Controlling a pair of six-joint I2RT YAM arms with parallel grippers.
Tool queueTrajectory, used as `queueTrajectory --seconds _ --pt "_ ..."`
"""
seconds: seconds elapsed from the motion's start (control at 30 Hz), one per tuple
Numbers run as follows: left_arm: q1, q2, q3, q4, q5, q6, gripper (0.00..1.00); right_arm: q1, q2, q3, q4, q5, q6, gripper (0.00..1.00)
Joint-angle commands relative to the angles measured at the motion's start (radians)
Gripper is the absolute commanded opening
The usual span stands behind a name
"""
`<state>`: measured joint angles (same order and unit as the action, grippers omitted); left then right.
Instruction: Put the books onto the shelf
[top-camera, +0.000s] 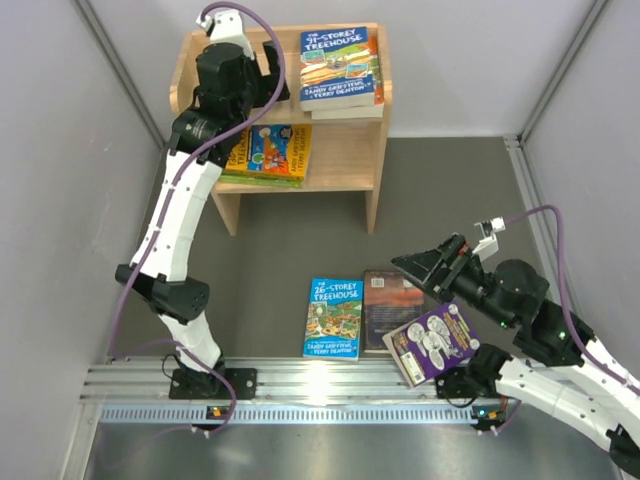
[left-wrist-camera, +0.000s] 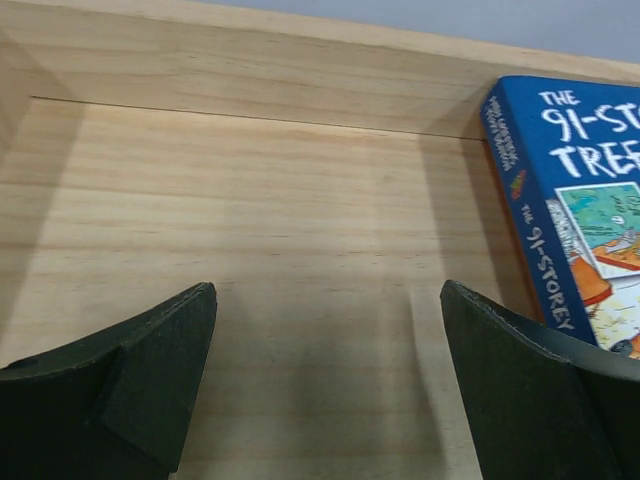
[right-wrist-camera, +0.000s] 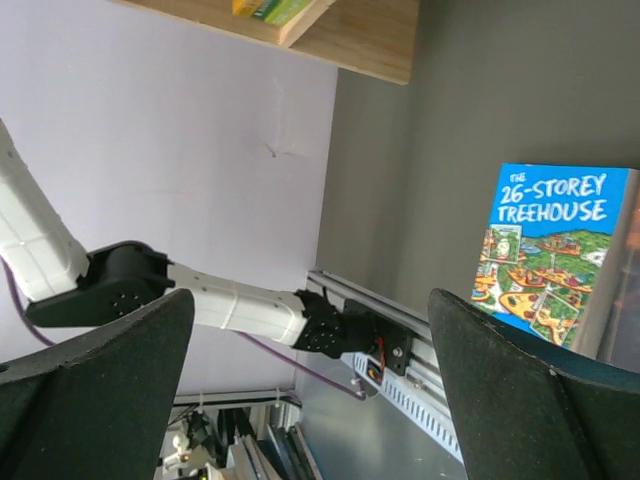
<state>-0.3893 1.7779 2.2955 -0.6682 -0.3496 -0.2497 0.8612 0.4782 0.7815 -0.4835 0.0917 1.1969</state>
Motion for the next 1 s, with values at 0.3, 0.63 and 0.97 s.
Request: queueTrajectory --seconds 0.3,0.63,0.97 --pt "-0.025 0.124 0.107 0.16 0.342 -0.161 0.99 -0.007 0.003 0.015 -0.052 0.069 -0.023 1.0" --pt "-0.025 0.135 0.179 0.174 0.302 -0.191 0.99 -0.007 0.065 0.035 -0.041 0.042 -0.066 1.0" --pt "-0.025 -0.417 -0.414 0.116 0.238 -0.207 0.99 -0.008 0.212 0.006 0.039 -0.036 -0.111 1.0"
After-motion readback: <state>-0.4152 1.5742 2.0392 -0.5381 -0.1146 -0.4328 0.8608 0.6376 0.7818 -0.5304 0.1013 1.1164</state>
